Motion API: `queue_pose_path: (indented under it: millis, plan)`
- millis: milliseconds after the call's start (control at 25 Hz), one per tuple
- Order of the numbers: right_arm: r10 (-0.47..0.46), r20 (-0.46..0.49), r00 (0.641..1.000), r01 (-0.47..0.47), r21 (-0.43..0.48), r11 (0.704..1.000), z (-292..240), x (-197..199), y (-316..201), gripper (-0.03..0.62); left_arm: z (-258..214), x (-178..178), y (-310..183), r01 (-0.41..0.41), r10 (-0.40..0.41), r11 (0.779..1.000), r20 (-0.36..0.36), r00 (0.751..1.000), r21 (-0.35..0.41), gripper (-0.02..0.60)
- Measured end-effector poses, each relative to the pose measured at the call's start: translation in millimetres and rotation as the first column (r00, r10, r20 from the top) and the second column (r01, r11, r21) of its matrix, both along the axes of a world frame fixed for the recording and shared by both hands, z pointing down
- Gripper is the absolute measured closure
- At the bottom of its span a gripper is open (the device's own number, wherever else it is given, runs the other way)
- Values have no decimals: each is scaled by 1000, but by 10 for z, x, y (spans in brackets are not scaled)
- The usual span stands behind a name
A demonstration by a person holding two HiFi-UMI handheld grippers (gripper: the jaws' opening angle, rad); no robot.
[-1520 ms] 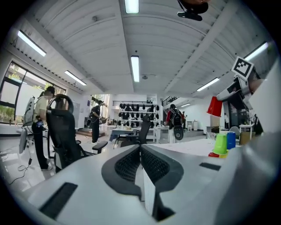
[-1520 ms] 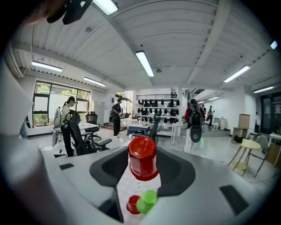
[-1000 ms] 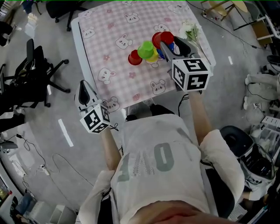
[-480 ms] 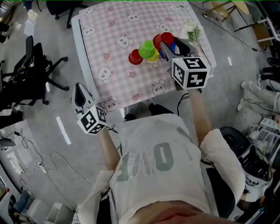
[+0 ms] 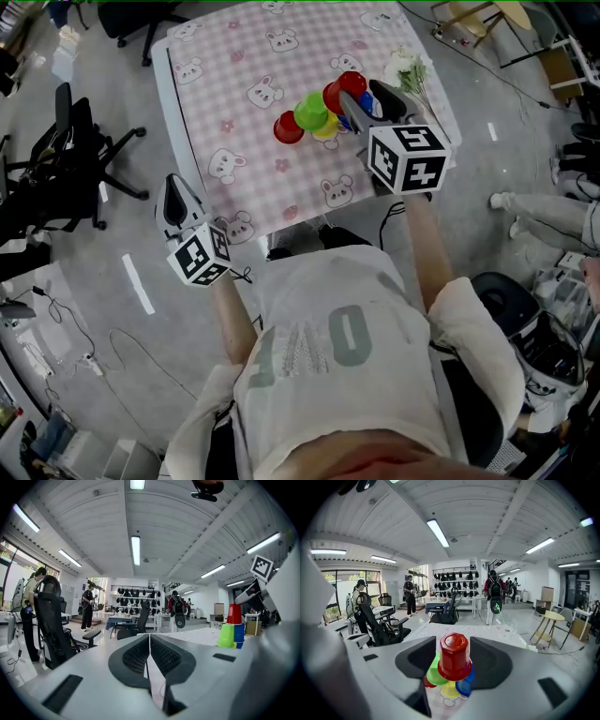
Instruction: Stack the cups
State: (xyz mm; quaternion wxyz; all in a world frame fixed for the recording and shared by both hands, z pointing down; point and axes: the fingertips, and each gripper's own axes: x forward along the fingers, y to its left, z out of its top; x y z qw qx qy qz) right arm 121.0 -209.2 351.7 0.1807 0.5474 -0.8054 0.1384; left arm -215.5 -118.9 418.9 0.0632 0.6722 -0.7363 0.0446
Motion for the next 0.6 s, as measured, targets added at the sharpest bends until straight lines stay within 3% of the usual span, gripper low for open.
queue_pose_path:
  millis: [160,320,400,480,600]
  plan:
    - [15,11,1000,-16,62,998,-197,87,-5,375,-140,163,-126,-36,36,999,5,999,29,552]
    - [78,31,996,-83,175,981,-513,296,-43,375,-538,558,-359,-135,139,985,-34,990,108,552]
    - [118,84,989,-135,234,963,-673,403,-39,375,-858,831,-499,-201,208,964,-24,978,172,552]
    - [145,130,981,-178,288,941,-802,500,15,379,-1164,1174,-595,-282,278,933,47,959,222,552]
    - [160,177,971,-215,358,909,-892,624,140,450,-1438,1696,-671,-388,368,882,125,921,266,552]
